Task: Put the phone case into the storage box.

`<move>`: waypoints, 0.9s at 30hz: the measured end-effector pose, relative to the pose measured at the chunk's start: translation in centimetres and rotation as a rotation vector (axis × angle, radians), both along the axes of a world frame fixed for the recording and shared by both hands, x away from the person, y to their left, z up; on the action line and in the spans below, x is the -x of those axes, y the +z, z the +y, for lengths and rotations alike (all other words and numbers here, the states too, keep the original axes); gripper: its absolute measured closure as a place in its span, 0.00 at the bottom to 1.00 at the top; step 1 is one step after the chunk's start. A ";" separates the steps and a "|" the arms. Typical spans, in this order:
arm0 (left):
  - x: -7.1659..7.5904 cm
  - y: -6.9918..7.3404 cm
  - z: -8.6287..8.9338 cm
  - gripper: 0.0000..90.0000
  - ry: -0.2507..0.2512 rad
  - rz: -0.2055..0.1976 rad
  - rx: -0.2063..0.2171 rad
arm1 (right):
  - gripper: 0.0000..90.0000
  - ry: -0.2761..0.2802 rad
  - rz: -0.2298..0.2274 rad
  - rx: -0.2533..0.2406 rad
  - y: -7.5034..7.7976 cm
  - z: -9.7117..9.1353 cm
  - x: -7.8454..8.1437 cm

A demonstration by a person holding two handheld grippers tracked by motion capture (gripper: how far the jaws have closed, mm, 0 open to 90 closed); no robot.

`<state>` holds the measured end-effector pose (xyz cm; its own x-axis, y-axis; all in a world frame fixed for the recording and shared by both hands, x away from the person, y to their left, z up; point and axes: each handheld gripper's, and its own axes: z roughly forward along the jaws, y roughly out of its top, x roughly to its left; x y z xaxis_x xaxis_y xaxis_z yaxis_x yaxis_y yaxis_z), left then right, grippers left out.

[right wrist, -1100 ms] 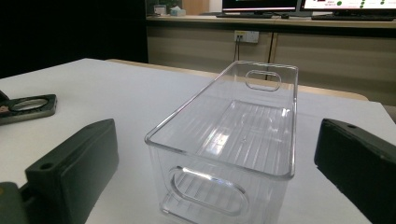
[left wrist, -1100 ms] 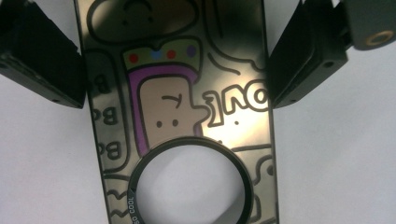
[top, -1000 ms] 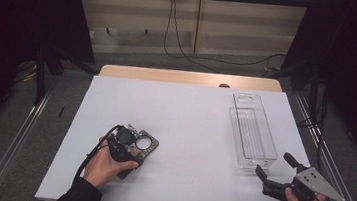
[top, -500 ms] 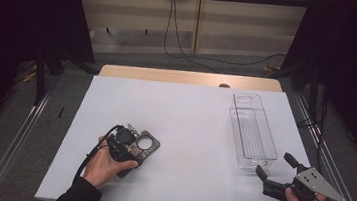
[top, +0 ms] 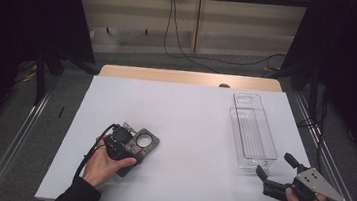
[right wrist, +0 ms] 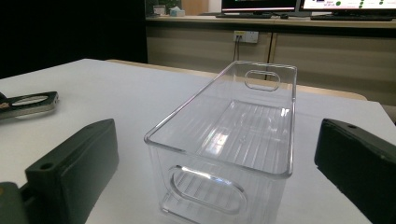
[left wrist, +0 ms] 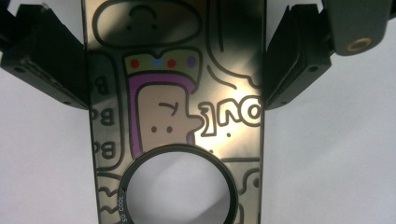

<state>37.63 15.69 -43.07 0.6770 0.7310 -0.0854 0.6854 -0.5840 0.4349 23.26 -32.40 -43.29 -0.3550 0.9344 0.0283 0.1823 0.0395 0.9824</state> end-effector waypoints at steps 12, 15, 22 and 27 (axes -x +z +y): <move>0.6 1.4 0.9 0.14 0.017 -0.165 0.160 | 0.00 -0.001 -0.001 0.001 0.0 0.0 0.0; 0.7 1.9 1.2 0.14 0.011 -0.208 0.192 | 0.00 -0.001 0.000 0.003 0.0 0.0 0.0; 1.1 2.4 1.4 0.14 -0.003 -0.287 0.251 | 0.00 0.000 0.000 0.001 0.0 0.0 0.0; 1.3 2.4 1.5 0.14 -0.003 -0.327 0.295 | 0.00 0.000 0.000 0.001 0.0 0.0 0.0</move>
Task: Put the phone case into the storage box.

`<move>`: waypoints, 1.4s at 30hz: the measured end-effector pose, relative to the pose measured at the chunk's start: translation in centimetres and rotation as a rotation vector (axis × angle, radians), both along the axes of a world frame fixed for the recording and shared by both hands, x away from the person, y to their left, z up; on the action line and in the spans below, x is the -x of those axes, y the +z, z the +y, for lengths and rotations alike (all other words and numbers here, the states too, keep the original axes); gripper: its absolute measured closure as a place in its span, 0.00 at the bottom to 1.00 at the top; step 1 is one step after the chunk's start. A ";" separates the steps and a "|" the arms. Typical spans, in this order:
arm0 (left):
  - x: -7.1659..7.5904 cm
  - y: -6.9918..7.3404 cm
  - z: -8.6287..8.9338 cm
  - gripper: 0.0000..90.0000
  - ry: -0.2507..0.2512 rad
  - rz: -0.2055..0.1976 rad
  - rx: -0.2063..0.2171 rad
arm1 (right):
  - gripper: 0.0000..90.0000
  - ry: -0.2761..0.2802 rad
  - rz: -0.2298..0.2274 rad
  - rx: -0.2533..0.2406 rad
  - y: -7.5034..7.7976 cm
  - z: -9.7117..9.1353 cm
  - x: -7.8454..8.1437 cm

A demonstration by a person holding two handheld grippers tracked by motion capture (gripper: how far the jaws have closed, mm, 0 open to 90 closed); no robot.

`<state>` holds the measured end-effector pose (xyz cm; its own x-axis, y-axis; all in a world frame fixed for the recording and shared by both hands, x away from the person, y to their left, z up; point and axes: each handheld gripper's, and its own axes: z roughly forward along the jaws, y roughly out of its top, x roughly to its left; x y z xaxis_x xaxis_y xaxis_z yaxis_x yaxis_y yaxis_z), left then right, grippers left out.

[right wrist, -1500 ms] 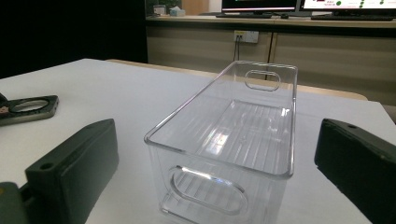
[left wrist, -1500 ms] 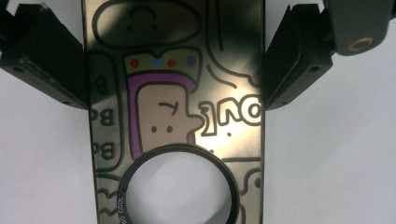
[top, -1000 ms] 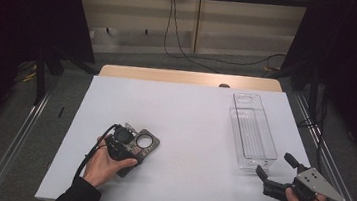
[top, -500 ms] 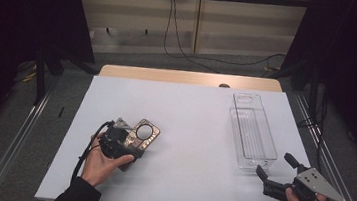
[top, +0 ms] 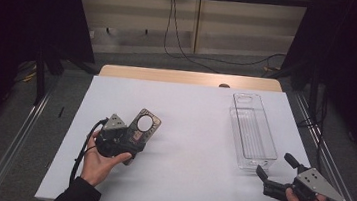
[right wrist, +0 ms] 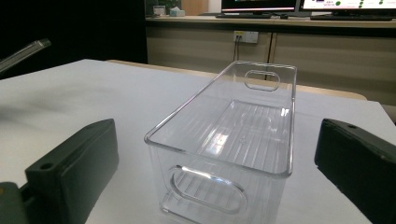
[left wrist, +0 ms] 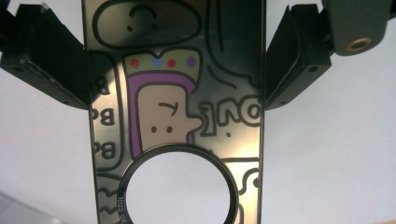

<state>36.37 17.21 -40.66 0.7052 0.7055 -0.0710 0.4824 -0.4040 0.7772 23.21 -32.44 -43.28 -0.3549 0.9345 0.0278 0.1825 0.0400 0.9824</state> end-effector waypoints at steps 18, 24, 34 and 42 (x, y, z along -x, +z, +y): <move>1.0 0.5 0.0 0.14 -0.073 -0.131 0.151 | 0.00 0.001 -0.003 0.001 0.0 0.0 0.1; 1.0 0.5 -0.2 0.14 -0.081 -0.163 0.195 | 0.00 0.002 -0.007 0.007 0.1 0.0 0.1; 1.5 0.2 -1.1 0.14 -0.144 -0.156 0.251 | 0.00 0.016 -0.009 0.011 0.1 -0.1 0.4; 2.0 0.1 -2.2 0.14 -0.231 -0.126 0.269 | 0.00 0.045 -0.011 -0.028 0.4 0.3 0.7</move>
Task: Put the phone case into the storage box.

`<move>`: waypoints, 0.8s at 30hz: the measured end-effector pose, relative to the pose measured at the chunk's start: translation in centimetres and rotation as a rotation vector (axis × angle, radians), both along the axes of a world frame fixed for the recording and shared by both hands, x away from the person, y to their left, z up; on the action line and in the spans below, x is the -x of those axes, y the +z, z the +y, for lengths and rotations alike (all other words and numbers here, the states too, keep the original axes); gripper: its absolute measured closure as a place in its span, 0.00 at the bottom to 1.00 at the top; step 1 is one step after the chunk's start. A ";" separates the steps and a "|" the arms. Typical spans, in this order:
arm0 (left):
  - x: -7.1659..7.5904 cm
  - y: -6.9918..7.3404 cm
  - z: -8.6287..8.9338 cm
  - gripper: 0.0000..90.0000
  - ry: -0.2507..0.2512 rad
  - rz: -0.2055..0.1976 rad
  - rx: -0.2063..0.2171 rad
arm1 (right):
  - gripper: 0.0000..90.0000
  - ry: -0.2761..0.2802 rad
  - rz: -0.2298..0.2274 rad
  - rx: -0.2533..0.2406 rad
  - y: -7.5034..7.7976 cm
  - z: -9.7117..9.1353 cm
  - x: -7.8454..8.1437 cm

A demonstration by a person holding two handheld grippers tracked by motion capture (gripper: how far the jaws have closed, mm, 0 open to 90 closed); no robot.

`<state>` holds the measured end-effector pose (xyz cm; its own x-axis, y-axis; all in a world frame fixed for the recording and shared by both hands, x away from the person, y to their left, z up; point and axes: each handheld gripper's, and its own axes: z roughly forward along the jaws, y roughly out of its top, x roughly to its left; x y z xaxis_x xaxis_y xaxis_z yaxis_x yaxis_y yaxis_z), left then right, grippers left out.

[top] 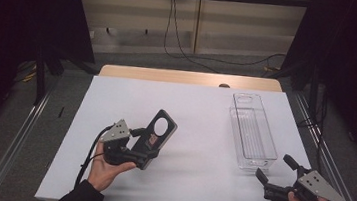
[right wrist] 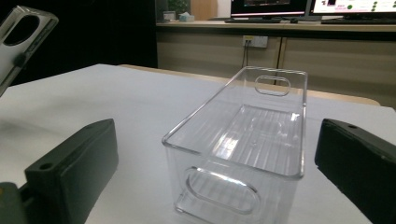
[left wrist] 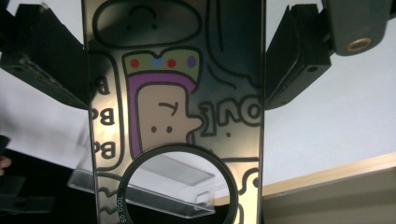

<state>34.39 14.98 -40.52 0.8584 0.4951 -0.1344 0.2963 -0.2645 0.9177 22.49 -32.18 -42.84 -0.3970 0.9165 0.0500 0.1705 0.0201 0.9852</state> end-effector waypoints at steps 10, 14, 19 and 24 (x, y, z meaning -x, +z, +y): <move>0.3 -0.4 -1.2 0.14 -0.077 -0.060 0.044 | 0.00 0.093 0.001 -0.005 0.7 1.4 0.0; 0.3 -0.5 -1.5 0.14 -0.083 -0.057 0.048 | 0.00 0.118 -0.008 0.005 0.9 1.9 -0.1; 0.4 -0.5 -1.8 0.14 -0.087 -0.051 0.059 | 0.00 0.159 -0.011 -0.006 1.0 2.6 -0.6; 0.6 -0.4 -2.2 0.14 -0.112 -0.051 0.071 | 0.00 0.197 -0.012 -0.024 1.5 3.4 -1.2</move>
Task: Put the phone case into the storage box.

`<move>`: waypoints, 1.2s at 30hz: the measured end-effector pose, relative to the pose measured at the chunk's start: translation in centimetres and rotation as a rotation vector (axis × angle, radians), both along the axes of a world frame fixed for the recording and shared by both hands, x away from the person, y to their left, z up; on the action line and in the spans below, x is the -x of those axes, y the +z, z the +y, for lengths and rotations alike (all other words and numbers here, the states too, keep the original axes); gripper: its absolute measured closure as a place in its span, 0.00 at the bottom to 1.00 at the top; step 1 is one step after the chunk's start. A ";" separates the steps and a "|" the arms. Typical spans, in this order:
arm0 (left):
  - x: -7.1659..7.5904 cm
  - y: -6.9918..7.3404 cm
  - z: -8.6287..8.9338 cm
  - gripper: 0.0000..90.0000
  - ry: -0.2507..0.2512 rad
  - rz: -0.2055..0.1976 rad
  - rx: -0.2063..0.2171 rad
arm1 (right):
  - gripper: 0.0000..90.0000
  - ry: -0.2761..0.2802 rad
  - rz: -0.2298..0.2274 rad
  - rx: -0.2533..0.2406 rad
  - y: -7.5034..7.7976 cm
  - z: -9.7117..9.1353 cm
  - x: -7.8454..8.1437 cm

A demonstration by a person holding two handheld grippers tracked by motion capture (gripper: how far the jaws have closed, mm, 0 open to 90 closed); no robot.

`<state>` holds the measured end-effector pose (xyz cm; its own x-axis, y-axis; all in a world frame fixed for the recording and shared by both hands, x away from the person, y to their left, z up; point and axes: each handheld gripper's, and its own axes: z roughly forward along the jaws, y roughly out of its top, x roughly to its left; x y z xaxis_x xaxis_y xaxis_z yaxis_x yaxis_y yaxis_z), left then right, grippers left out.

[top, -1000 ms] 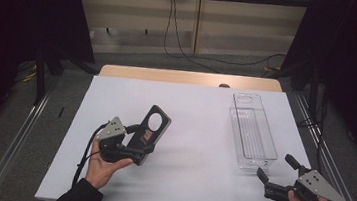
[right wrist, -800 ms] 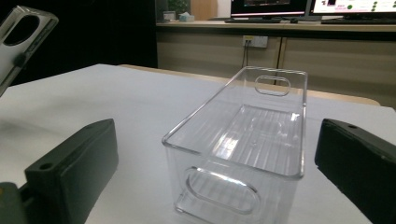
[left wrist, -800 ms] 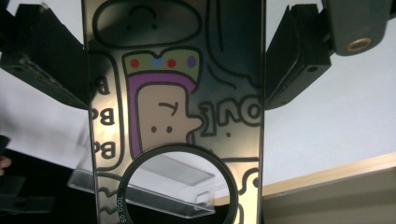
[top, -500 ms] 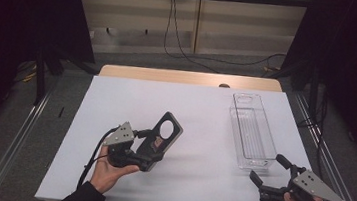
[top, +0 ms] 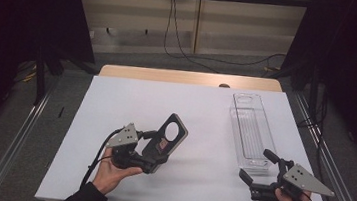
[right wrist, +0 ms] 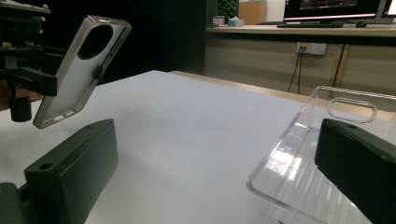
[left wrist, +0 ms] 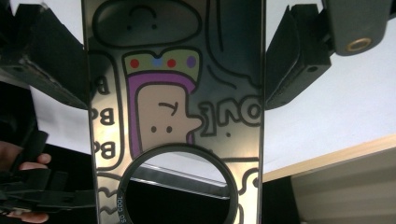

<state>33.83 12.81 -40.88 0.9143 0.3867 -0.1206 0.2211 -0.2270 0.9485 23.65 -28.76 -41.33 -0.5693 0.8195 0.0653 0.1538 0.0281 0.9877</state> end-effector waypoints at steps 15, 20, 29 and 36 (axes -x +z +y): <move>0.3 0.4 -1.0 0.14 -0.053 -0.003 0.007 | 0.00 0.167 0.010 -0.058 1.9 2.9 -2.2; 0.2 0.8 -1.4 0.14 -0.069 -0.011 0.013 | 0.00 0.223 0.010 -0.068 2.5 3.8 -3.0; -0.5 1.7 -2.9 0.14 -0.107 -0.018 0.023 | 0.00 0.308 -0.016 -0.073 4.2 5.3 -4.8; -1.3 2.5 -4.8 0.14 -0.141 -0.028 0.027 | 0.00 0.333 -0.038 -0.075 5.2 5.6 -5.6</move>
